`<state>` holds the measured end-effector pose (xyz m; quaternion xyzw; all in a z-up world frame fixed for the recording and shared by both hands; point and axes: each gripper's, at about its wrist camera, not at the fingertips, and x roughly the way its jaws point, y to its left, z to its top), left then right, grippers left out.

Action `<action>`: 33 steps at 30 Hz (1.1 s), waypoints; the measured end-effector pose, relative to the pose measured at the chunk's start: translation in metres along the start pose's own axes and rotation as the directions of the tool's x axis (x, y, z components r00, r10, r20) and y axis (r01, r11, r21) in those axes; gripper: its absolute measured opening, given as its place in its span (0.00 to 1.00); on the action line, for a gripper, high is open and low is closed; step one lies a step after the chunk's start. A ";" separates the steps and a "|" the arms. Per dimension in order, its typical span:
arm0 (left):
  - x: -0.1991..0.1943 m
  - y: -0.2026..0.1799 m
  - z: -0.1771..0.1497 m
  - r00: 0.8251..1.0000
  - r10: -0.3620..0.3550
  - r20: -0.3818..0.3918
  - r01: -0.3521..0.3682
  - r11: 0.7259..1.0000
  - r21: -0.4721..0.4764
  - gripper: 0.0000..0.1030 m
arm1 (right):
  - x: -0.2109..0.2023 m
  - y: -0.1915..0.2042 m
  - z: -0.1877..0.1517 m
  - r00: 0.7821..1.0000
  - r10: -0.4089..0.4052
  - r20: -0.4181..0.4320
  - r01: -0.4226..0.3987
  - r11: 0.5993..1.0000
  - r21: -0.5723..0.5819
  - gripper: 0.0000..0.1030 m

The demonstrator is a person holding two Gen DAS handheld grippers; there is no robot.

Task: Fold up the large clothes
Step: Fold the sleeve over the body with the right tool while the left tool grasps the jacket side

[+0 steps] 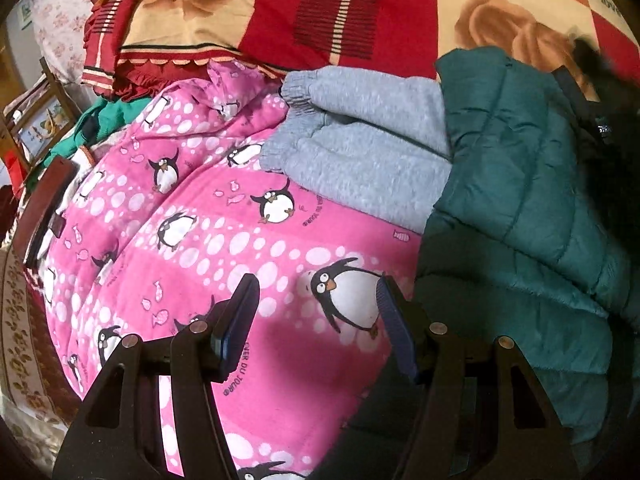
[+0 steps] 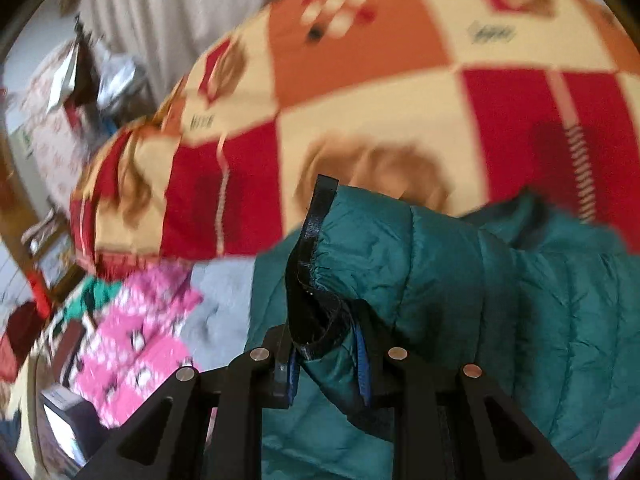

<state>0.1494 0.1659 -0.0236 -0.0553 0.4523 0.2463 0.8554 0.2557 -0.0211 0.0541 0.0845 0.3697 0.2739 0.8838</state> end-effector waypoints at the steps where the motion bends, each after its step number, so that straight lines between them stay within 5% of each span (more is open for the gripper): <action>1: 0.002 -0.001 0.000 1.000 -0.003 -0.009 0.003 1.000 0.000 0.59 | 0.013 0.003 -0.008 1.000 0.009 -0.022 -0.009 1.000 -0.007 0.21; 5: 0.008 -0.004 -0.001 0.999 -0.016 -0.037 0.016 1.000 -0.002 0.59 | 0.059 0.006 -0.039 0.992 0.050 -0.116 -0.051 0.999 -0.007 0.24; 7: 0.007 -0.006 -0.002 0.999 -0.016 -0.031 0.016 1.000 0.003 0.59 | 0.067 0.001 -0.047 0.984 0.085 -0.156 -0.079 0.996 0.046 0.44; 13: -0.008 -0.009 0.001 0.999 -0.033 0.007 0.033 0.999 -0.011 0.59 | 0.019 -0.020 -0.055 0.966 0.232 -0.114 -0.211 0.962 0.173 0.51; 17: -0.029 -0.008 0.014 0.977 -0.192 0.095 0.198 0.979 -0.054 0.59 | -0.050 -0.053 -0.070 0.991 0.127 0.035 -0.132 0.969 0.209 0.51; 19: -0.034 -0.020 0.026 0.929 -0.351 0.119 0.358 0.932 -0.046 0.59 | -0.076 -0.078 -0.080 0.995 0.058 0.085 -0.079 0.961 0.264 0.51; 23: -0.026 -0.059 0.048 0.863 -0.495 0.103 0.497 0.868 0.006 0.59 | -0.130 -0.143 -0.104 0.966 -0.184 0.181 0.095 0.906 0.412 0.51; 28: 0.001 -0.105 0.061 0.861 -0.497 0.109 0.491 0.868 0.075 0.58 | -0.159 -0.223 -0.131 0.923 -0.354 0.153 0.206 0.787 0.581 0.51; 31: 0.018 -0.118 0.058 0.837 -0.544 0.059 0.540 0.838 0.080 0.21 | -0.155 -0.256 -0.149 0.932 -0.349 0.094 0.188 0.690 0.699 0.51; 33: 0.011 -0.122 0.055 0.840 -0.538 0.073 0.529 0.841 0.113 0.16 | -0.150 -0.268 -0.156 0.937 -0.344 0.055 0.193 0.646 0.739 0.51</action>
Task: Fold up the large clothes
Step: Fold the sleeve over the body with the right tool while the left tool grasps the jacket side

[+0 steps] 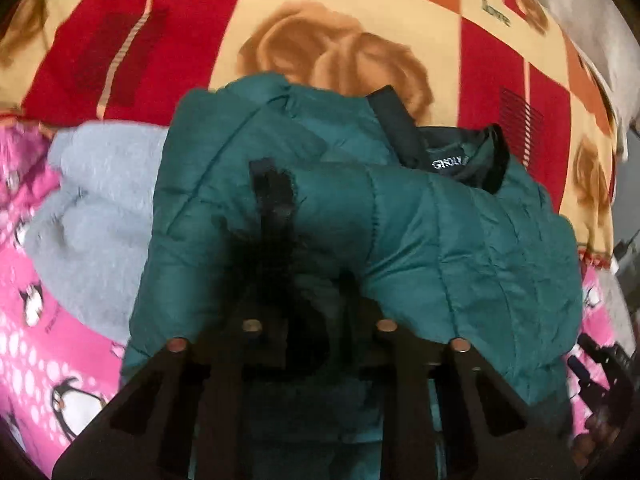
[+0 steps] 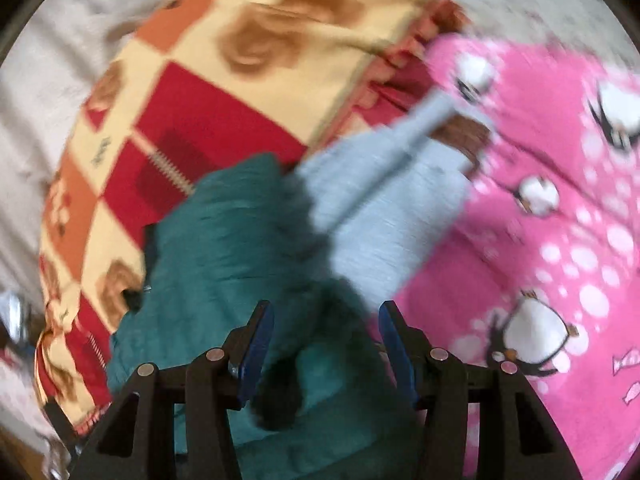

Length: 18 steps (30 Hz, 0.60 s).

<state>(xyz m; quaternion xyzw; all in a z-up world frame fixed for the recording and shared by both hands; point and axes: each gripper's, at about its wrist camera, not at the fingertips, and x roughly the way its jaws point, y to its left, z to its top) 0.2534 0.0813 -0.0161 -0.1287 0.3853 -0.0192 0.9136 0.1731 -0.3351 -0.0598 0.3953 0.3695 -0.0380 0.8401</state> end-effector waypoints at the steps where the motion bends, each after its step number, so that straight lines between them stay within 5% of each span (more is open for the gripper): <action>1: -0.004 0.001 0.001 1.000 -0.007 0.011 0.007 1.000 -0.002 0.15 | 0.004 -0.005 0.000 1.000 -0.004 -0.014 0.005 1.000 0.026 0.51; 7: -0.044 0.035 0.005 0.991 0.037 0.130 -0.024 0.994 -0.105 0.14 | 0.002 -0.016 0.002 1.000 -0.005 -0.022 0.006 0.999 0.046 0.51; 13: -0.037 0.042 -0.004 0.992 0.097 0.084 -0.090 0.993 -0.077 0.24 | -0.007 -0.003 0.001 0.999 -0.033 0.037 0.034 0.999 -0.014 0.51; 15: -0.056 0.047 0.003 0.972 0.175 0.158 -0.158 0.981 -0.111 0.24 | -0.014 0.009 0.006 0.996 -0.038 0.086 0.043 0.997 -0.057 0.51; 18: -0.089 0.054 0.008 0.919 0.260 0.296 -0.190 0.951 -0.243 0.26 | -0.014 0.043 0.017 0.990 -0.012 0.140 0.031 0.990 -0.137 0.51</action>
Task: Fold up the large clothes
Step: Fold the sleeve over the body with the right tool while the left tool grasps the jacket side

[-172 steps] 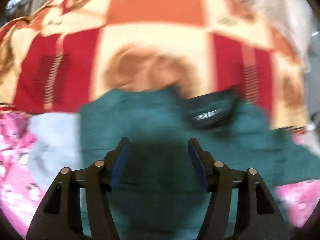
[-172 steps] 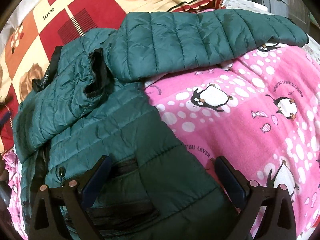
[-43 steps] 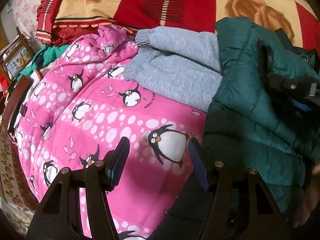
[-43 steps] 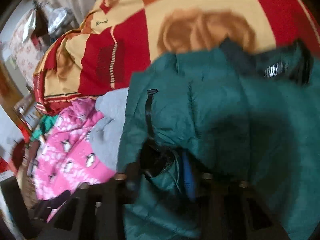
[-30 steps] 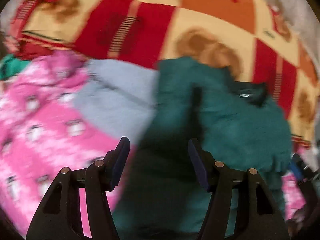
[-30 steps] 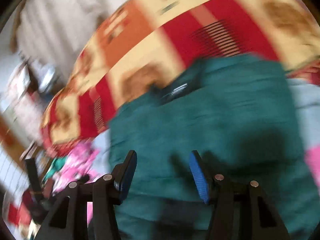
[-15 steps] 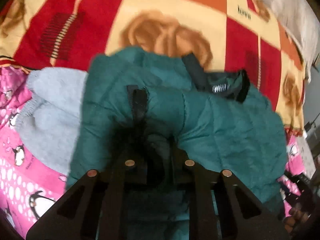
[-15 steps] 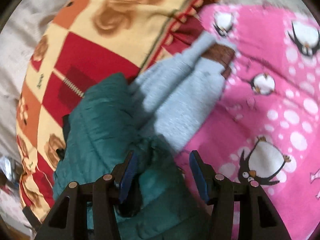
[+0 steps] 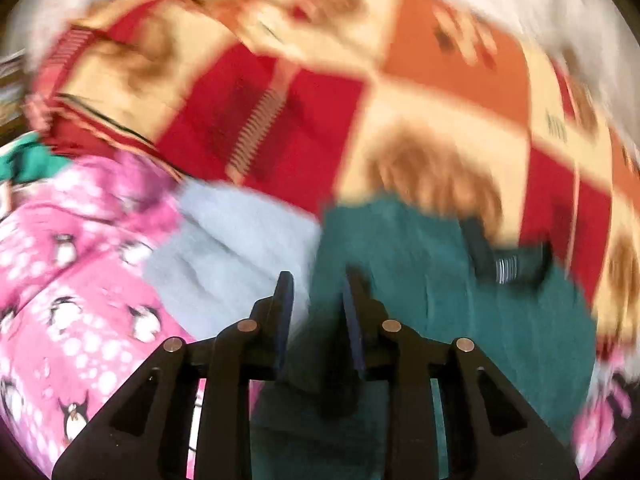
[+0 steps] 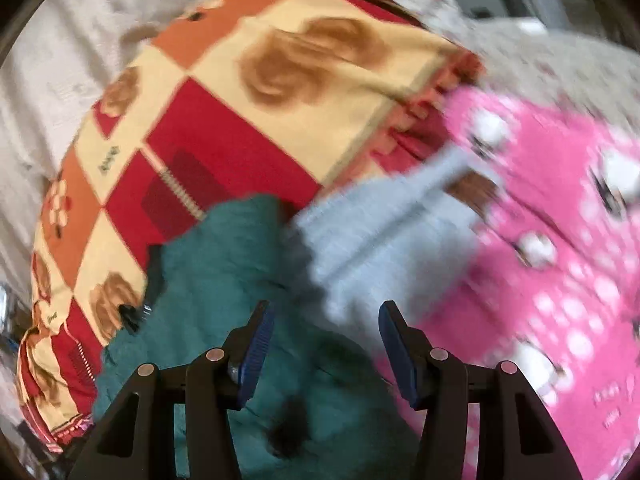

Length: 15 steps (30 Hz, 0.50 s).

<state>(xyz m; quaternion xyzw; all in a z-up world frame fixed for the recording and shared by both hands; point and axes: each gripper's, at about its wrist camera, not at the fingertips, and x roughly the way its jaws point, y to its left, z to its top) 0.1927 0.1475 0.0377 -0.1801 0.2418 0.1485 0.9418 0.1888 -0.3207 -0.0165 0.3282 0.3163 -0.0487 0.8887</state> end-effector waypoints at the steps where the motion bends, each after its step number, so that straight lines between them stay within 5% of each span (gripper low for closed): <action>1: -0.002 -0.003 0.003 1.000 -0.015 0.013 0.015 1.000 -0.006 0.29 | 0.003 0.012 0.003 1.000 0.002 0.013 -0.002 0.999 -0.034 0.51; 4: 0.016 -0.033 0.000 0.995 -0.070 -0.070 0.077 0.992 0.103 0.29 | 0.024 0.062 0.004 1.000 0.023 0.019 -0.019 0.981 -0.192 0.51; 8: 0.063 -0.053 -0.036 0.970 0.025 -0.243 0.039 0.966 0.256 0.33 | 0.061 0.093 -0.008 0.999 -0.017 -0.037 0.004 0.948 -0.318 0.51; 13: 0.078 -0.041 -0.045 0.954 0.043 -0.297 0.032 0.970 0.242 0.37 | 0.124 0.073 -0.026 0.973 -0.035 -0.229 -0.041 0.947 -0.317 0.51; 15: 0.078 -0.043 -0.048 0.955 0.054 -0.291 0.025 0.965 0.261 0.37 | 0.131 0.073 -0.029 0.969 -0.048 -0.244 -0.039 0.940 -0.339 0.51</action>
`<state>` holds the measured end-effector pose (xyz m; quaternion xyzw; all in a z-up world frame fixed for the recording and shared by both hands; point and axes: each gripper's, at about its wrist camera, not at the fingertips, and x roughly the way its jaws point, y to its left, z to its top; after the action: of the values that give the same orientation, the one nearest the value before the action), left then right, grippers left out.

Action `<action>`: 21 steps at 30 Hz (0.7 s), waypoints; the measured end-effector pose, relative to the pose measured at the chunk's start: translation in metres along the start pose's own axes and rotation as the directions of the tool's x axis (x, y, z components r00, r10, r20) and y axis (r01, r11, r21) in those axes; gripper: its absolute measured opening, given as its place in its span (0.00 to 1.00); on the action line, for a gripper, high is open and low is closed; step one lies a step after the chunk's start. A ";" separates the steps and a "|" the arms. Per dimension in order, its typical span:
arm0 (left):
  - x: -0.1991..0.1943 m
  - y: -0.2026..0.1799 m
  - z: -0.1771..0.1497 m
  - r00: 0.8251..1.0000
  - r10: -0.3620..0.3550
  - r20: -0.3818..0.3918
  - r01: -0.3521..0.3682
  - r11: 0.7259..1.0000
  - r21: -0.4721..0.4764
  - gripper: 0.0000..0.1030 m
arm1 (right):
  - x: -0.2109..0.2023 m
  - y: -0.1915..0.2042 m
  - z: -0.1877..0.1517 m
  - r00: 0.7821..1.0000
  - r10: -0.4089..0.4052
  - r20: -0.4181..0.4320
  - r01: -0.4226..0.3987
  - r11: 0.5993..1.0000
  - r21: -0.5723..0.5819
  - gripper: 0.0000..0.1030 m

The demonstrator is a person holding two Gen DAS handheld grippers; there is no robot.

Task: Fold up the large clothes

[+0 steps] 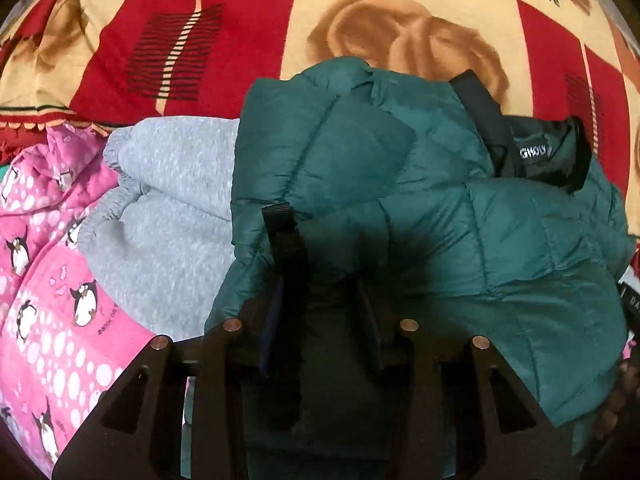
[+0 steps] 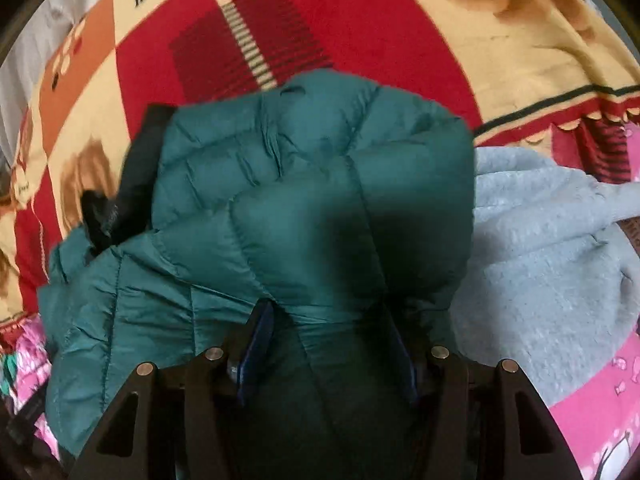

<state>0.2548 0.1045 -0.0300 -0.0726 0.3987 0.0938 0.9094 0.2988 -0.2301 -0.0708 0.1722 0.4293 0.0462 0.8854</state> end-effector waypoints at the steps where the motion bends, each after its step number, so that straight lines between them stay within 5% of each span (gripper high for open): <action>1: 0.000 0.000 -0.002 1.000 0.001 0.005 -0.001 1.000 0.000 0.38 | 0.002 0.001 0.000 1.000 -0.004 -0.007 0.004 1.000 -0.011 0.51; 9: -0.006 0.017 -0.003 0.995 -0.090 0.035 0.092 0.993 -0.078 0.41 | -0.020 -0.011 0.001 0.996 0.085 0.034 -0.087 0.995 0.040 0.52; 12: -0.028 0.025 0.005 0.989 -0.100 0.113 0.114 0.986 -0.119 0.41 | -0.059 0.005 0.002 0.991 0.067 0.120 -0.064 0.998 -0.026 0.52; 16: -0.059 0.013 0.009 0.976 -0.111 0.186 0.125 0.990 -0.068 0.42 | -0.088 0.038 -0.012 0.991 0.070 0.118 -0.055 0.991 -0.121 0.52; 19: -0.028 -0.006 -0.002 0.998 -0.063 0.024 0.062 0.998 0.020 0.63 | -0.077 0.051 -0.023 0.998 0.036 0.060 -0.025 0.985 -0.170 0.55; 21: -0.005 -0.008 -0.011 0.997 -0.062 -0.050 0.064 0.997 0.046 0.74 | -0.047 0.047 -0.034 0.998 0.008 -0.056 -0.018 0.983 -0.185 0.62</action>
<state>0.2457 0.0942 -0.0332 -0.0655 0.4202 0.0537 0.9035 0.2462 -0.1881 -0.0385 0.0905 0.4461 0.0965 0.8852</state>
